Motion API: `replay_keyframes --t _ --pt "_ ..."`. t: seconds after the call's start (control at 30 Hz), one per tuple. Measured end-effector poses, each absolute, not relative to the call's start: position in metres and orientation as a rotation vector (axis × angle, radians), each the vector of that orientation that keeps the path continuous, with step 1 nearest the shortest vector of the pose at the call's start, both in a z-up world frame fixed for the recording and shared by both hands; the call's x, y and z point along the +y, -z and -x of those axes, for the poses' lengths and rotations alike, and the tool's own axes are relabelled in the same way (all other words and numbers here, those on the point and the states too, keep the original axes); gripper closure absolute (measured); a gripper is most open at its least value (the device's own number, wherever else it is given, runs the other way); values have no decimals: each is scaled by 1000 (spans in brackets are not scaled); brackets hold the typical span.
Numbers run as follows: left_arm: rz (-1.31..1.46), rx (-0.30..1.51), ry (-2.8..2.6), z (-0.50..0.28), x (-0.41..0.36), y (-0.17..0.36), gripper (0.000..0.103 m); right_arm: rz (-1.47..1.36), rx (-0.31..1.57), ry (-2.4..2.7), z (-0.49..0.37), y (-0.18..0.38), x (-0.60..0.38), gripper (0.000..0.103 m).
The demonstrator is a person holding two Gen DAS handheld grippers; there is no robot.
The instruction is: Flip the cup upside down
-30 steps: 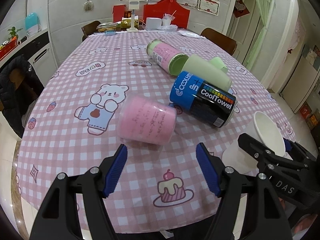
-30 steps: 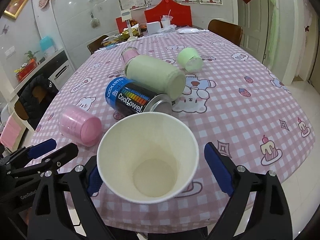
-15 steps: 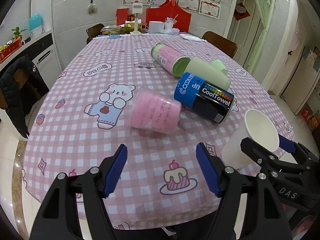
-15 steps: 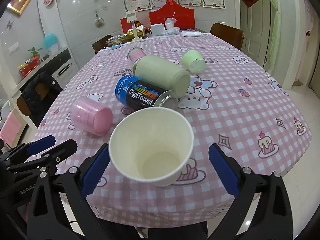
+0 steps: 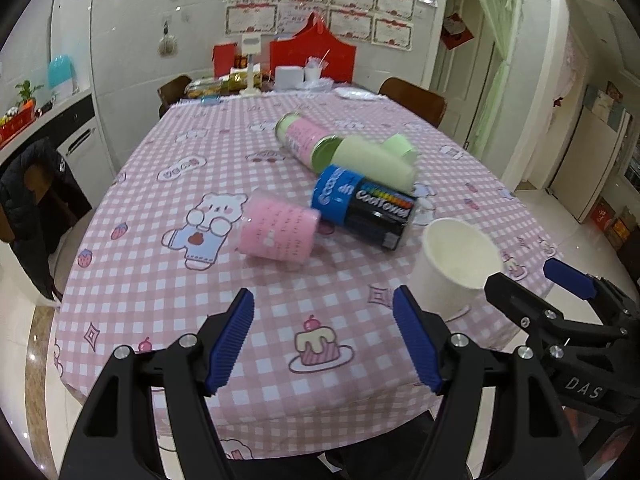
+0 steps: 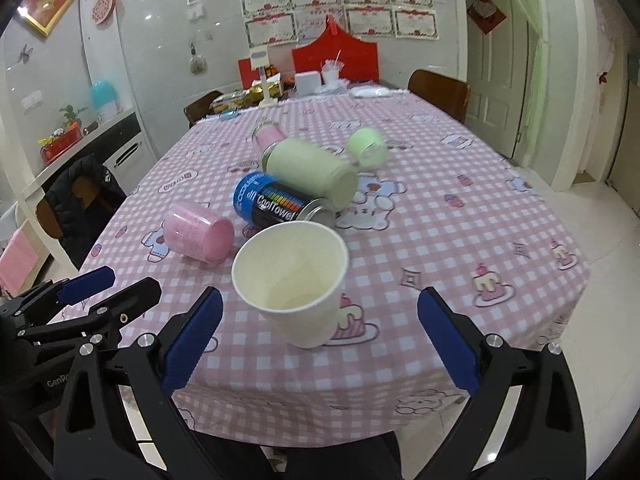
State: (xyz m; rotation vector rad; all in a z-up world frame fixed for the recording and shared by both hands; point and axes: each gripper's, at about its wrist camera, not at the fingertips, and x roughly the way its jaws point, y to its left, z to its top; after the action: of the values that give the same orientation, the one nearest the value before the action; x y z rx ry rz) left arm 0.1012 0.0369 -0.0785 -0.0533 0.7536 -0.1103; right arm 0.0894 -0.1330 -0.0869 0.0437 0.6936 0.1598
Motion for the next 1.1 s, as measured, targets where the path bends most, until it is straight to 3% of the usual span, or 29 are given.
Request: replay_keyframes --t 1.1 --pt "-21 482 114 3 -11 6 31 -92 420 -130 11 29 -174 8"
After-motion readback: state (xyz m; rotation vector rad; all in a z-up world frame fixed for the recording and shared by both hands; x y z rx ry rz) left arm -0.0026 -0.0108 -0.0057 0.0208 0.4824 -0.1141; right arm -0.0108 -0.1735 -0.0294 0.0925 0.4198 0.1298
